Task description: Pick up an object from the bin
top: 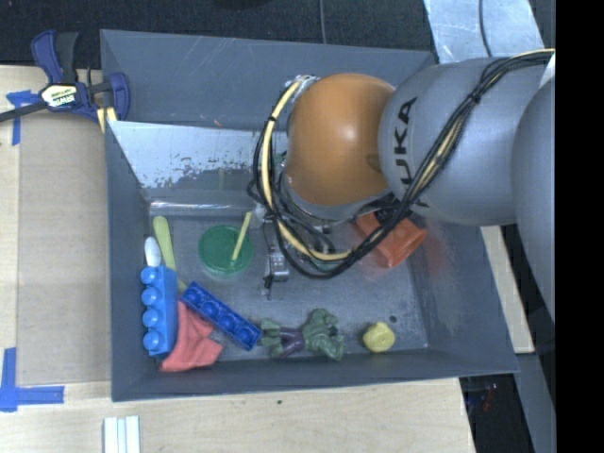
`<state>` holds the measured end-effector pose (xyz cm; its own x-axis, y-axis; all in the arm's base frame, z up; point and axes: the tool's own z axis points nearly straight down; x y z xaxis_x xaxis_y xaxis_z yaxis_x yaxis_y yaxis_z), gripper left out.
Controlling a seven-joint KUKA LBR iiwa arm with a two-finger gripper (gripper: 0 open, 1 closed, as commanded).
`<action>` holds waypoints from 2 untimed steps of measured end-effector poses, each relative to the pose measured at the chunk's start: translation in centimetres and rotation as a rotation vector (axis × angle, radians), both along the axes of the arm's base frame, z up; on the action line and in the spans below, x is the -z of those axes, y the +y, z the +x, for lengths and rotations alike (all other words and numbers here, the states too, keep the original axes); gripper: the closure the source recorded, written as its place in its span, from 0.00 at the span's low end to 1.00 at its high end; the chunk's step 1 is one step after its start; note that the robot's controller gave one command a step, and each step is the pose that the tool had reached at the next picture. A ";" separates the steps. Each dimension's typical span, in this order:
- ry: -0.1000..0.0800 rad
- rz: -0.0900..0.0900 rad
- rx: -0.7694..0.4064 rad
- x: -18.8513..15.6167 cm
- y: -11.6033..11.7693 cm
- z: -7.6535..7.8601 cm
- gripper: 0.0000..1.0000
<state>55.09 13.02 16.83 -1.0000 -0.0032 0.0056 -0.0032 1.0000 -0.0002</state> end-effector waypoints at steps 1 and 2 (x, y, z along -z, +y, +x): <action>-0.009 0.001 0.002 -0.5 -0.1 0.2 0.00; -0.019 0.007 -0.021 1.3 -1.6 1.5 0.00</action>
Offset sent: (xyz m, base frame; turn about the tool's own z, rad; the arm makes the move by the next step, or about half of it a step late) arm 0.0520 -0.0957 -0.0983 -0.0482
